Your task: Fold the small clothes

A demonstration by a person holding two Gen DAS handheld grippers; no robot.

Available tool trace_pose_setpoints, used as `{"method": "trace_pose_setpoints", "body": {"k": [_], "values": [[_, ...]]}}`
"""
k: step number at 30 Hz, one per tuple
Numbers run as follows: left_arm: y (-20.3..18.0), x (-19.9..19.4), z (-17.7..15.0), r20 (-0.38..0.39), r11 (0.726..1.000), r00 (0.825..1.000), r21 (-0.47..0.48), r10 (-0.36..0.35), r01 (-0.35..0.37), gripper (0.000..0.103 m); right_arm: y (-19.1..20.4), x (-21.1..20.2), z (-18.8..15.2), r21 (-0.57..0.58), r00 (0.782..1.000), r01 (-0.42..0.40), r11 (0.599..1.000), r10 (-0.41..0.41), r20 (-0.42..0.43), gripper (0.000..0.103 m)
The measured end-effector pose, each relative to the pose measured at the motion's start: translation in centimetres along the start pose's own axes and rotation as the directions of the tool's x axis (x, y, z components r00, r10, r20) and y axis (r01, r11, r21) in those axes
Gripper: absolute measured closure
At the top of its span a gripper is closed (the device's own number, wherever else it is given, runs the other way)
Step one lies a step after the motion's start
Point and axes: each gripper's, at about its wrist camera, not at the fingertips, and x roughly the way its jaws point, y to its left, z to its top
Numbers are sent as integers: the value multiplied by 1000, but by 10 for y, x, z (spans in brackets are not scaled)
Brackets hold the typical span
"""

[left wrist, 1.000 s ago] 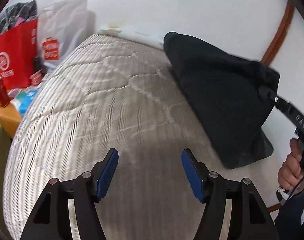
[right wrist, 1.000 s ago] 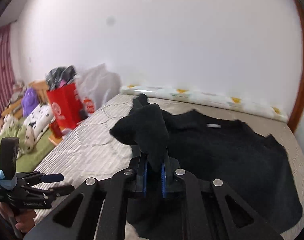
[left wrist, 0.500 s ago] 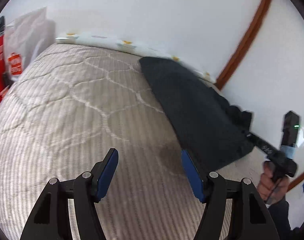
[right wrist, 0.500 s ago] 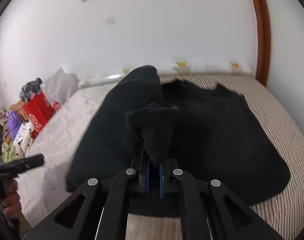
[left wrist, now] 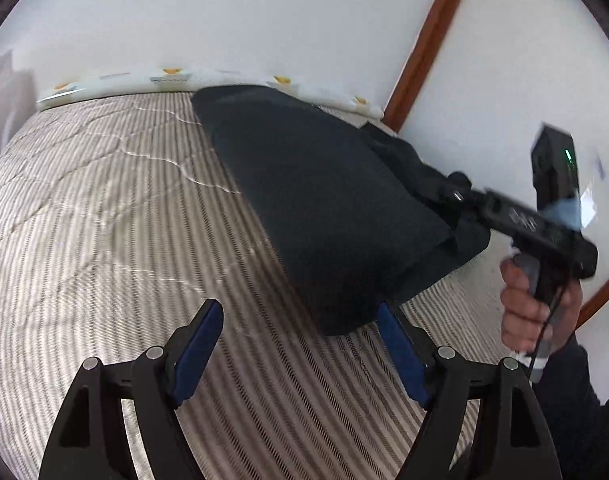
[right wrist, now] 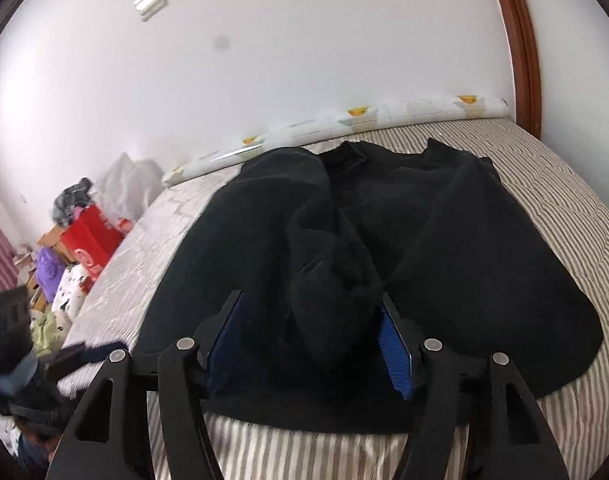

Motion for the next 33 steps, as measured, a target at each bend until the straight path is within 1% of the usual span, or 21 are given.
{"method": "trace_pose_setpoints", "body": {"k": [4, 6, 7, 8, 9, 10, 11, 14, 17, 18, 20, 21, 23, 25, 27, 30, 33], "values": [[-11, 23, 2, -31, 1000, 999, -1, -8, 8, 25, -7, 29, 9, 39, 999, -3, 999, 5, -34, 41], [-14, 31, 5, -41, 1000, 999, 7, -12, 12, 25, -5, 42, 13, 29, 999, 8, 1000, -7, -41, 50], [-19, 36, 6, -44, 1000, 999, 19, 0, 1, 25, -4, 46, 15, 26, 999, 5, 1000, -4, -39, 58], [-22, 38, 7, -43, 1000, 999, 29, 9, -8, 25, -3, 51, 17, 23, 999, 3, 1000, -2, -43, 68], [-26, 41, 8, -44, 999, 999, 41, 17, -15, 25, -1, 56, 19, 18, 999, 7, 1000, -6, -48, 75], [-30, 44, 10, -48, 998, 999, 53, 24, -21, 25, 0, 58, 21, 13, 999, 10, 1000, -9, -46, 84], [-32, 46, 11, -50, 998, 998, 57, 28, -25, 25, 1, 60, 24, 7, 999, 7, 1000, -7, -43, 86], [-40, 51, 16, -45, 994, 996, 86, 71, -67, 25, 1, 51, 32, -23, 1000, 14, 1000, -14, 3, 90], [-51, 56, 20, -38, 986, 993, 131, 113, -107, 25, -6, 16, 45, -60, 992, 48, 997, -40, 118, 91], [-54, 57, 21, -33, 984, 993, 139, 117, -111, 25, -8, 8, 47, -64, 989, 64, 996, -55, 139, 91], [-63, 58, 24, -25, 983, 993, 149, 114, -109, 25, -17, -11, 54, -87, 974, 138, 987, -119, 194, 92], [-66, 59, 24, -24, 983, 993, 151, 114, -109, 25, -25, -21, 55, -94, 962, 185, 978, -161, 219, 91], [-73, 62, 24, -18, 983, 994, 155, 107, -103, 25, -42, -33, 55, -86, 947, 242, 966, -216, 240, 91], [-79, 66, 22, -14, 982, 995, 164, 97, -93, 25, -70, -44, 52, -48, 933, 287, 957, -268, 238, 91], [-84, 71, 23, -9, 983, 996, 161, 91, -89, 25, -97, -47, 45, 3, 930, 306, 952, -300, 211, 91], [-85, 75, 25, -17, 990, 998, 126, 64, -61, 26, -128, -40, 28, 62, 945, 289, 955, -295, 143, 91], [-84, 78, 28, -23, 994, 998, 98, 57, -55, 26, -136, -32, 15, 75, 951, 285, 956, -292, 106, 89]]}}
